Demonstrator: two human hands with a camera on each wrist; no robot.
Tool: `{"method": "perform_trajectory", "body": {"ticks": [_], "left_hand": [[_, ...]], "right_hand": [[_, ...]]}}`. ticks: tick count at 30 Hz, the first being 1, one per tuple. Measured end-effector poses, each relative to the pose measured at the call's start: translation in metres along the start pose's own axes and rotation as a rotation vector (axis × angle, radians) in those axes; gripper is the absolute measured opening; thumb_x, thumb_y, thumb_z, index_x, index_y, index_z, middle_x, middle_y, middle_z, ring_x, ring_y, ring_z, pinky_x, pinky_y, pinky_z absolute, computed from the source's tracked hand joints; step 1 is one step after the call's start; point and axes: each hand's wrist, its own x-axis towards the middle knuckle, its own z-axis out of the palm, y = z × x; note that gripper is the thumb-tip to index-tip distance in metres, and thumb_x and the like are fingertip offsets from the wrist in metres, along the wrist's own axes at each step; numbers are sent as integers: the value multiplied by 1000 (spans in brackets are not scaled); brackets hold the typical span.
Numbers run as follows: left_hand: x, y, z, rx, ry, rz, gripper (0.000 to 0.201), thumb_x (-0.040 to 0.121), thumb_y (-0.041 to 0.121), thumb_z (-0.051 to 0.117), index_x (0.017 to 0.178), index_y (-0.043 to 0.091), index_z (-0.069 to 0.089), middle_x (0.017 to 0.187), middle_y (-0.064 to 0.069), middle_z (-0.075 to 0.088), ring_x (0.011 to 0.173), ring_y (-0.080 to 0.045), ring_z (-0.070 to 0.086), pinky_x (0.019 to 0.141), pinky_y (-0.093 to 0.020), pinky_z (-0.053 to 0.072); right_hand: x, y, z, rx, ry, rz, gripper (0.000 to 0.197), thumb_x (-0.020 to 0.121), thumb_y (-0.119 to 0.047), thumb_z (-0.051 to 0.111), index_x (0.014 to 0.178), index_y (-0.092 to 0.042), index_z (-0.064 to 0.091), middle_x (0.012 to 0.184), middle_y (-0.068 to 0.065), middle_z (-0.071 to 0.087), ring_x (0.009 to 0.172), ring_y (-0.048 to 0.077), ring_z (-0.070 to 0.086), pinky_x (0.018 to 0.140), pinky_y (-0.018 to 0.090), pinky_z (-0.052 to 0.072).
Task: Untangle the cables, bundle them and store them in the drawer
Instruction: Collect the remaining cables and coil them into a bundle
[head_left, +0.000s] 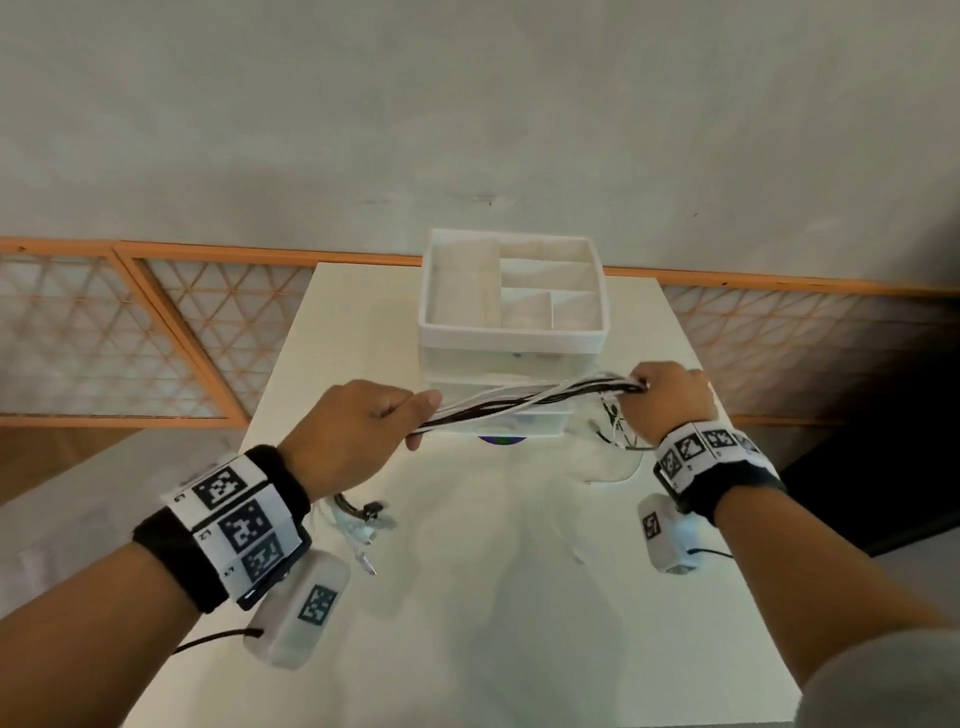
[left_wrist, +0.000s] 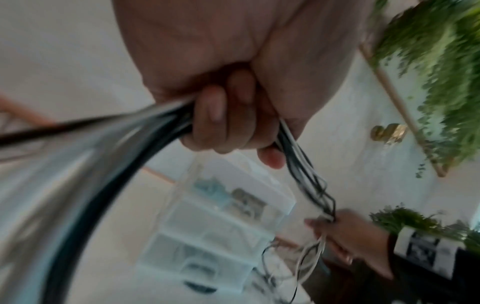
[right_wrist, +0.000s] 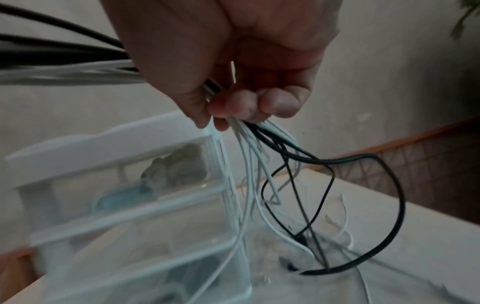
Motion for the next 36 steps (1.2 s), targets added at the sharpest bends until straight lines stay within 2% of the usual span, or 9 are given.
{"method": "perform_trajectory", "body": {"ticks": [8,11,15,18,21,26,30,33,36], "left_hand": [[7,-57,32,-151,-208,-372,76,88,74,28,53,11,51,38,-3,37,38,-19,37,48,-25,43],[16,-60,29,-134,-146,-355,75,89,73,25,55,12,51,37,0,40,41,-18,40,58,-28,43],[41,-48,14,-208,15,-273,69,93,67,31,58,14,56,39,7,37,43,-16,35,57,-29,35],[58,-36,3,-277,89,-199,64,95,63,33,67,14,62,42,11,37,45,-13,32,58,-28,34],[65,-29,-2,-294,133,-154,59,98,57,35,75,13,65,44,12,34,47,-11,31,58,-29,32],[58,-37,2,-243,121,-180,52,98,54,39,74,18,68,46,11,33,46,-11,28,52,-27,28],[48,-48,7,-165,65,-199,49,97,53,41,74,22,70,55,6,37,48,-13,31,52,-27,30],[47,-47,11,-122,35,-181,44,100,47,41,78,23,70,58,5,38,44,-8,31,50,-25,30],[34,-42,21,-30,-46,-136,38,103,37,39,80,24,67,60,6,42,48,-6,37,49,-18,31]], "right_hand": [[70,-4,-32,371,5,120,26,85,-5,63,75,-29,59,86,4,72,82,24,70,80,40,60],[94,-18,-45,471,49,66,19,82,-12,71,85,-29,62,89,-1,73,81,18,71,78,37,60],[120,-49,-77,698,232,-57,20,80,-51,66,73,-35,56,77,-2,70,79,27,70,75,46,59],[142,-57,-93,807,369,-251,8,76,-49,59,75,-43,53,96,14,71,86,41,67,68,50,54],[145,-51,-92,843,397,-282,11,81,-42,54,84,-33,48,103,15,69,84,29,66,70,39,49],[139,29,-4,623,110,-81,24,88,-3,51,92,-25,44,99,15,61,94,35,59,79,58,52],[91,71,65,480,-161,84,29,88,4,54,91,-24,49,101,21,67,85,35,65,71,42,50],[61,78,76,350,-326,237,47,90,-4,52,129,-30,47,105,16,69,74,27,69,50,25,46],[31,72,61,153,-360,256,75,85,-7,48,148,-43,28,98,11,66,71,20,60,50,24,39]]}}
